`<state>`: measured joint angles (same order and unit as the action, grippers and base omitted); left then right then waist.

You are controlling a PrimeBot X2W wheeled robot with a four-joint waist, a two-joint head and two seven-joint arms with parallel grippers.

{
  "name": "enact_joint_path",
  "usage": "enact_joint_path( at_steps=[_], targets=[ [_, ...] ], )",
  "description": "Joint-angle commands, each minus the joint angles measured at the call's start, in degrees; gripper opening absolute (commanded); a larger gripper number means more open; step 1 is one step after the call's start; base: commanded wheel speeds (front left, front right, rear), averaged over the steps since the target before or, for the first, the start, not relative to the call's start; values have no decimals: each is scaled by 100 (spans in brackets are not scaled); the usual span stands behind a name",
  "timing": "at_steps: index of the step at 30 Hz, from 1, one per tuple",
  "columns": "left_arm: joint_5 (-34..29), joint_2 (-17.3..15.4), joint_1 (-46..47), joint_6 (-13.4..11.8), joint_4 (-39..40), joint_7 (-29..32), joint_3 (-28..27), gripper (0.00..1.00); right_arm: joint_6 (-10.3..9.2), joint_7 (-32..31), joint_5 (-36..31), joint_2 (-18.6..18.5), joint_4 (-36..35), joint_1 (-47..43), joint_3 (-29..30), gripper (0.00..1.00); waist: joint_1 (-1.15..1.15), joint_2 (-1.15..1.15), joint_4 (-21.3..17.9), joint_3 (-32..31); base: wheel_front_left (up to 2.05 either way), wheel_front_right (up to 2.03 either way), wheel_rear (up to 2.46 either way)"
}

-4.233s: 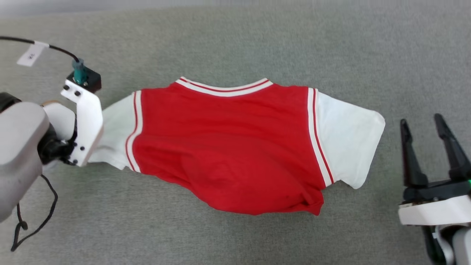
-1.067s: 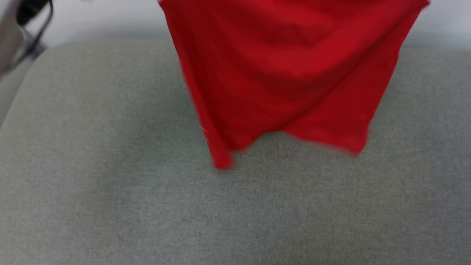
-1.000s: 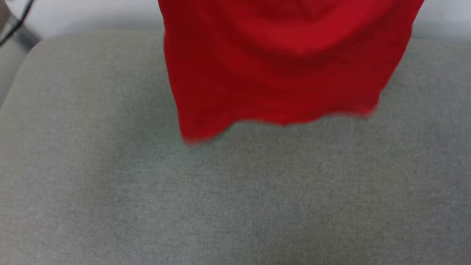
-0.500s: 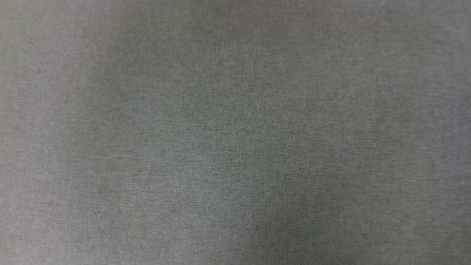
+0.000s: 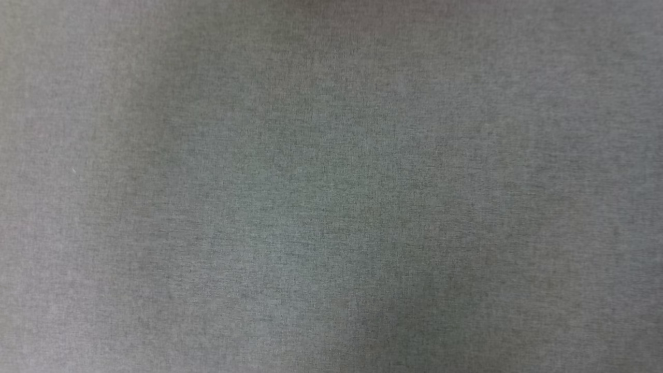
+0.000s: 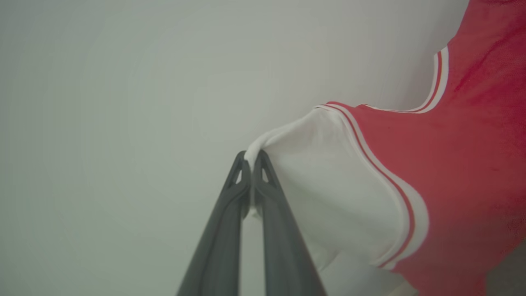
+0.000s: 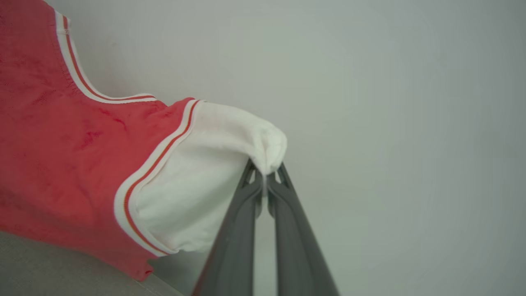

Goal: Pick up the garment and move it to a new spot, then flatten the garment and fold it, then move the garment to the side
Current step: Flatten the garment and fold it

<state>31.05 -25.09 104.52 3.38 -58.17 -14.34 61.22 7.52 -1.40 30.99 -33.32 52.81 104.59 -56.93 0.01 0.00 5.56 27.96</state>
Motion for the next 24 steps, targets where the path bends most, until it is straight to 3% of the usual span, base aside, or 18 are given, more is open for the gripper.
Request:
enact_joint_path(
  at_steps=[1, 11, 16, 24],
  targets=[
    [51, -56, -198, 22, -29, -43, 16, 0, -6, 72, 108, 10, 5, -194, -88, 0, -1, 0, -22, -82, 0, 0, 0],
    [455, -226, -2250, 1, 562, -94, -167, 0, -6, 566, 915, -210, -723, -1950, -1144, 0, -1, 0, -97, -704, 0, 0, 0],
    [673, -379, -3450, -95, 1180, -90, -357, 0, -6, 810, 1431, -395, -1168, -3005, -1305, 0, -1, 0, -80, -1007, 0, 0, 0],
    [1060, -887, -5608, -405, 2138, -85, -730, 0, -6, 1178, 2007, -714, -1522, -4690, -1265, 0, -1, 0, -149, -1567, 0, 0, 0]
  ],
)
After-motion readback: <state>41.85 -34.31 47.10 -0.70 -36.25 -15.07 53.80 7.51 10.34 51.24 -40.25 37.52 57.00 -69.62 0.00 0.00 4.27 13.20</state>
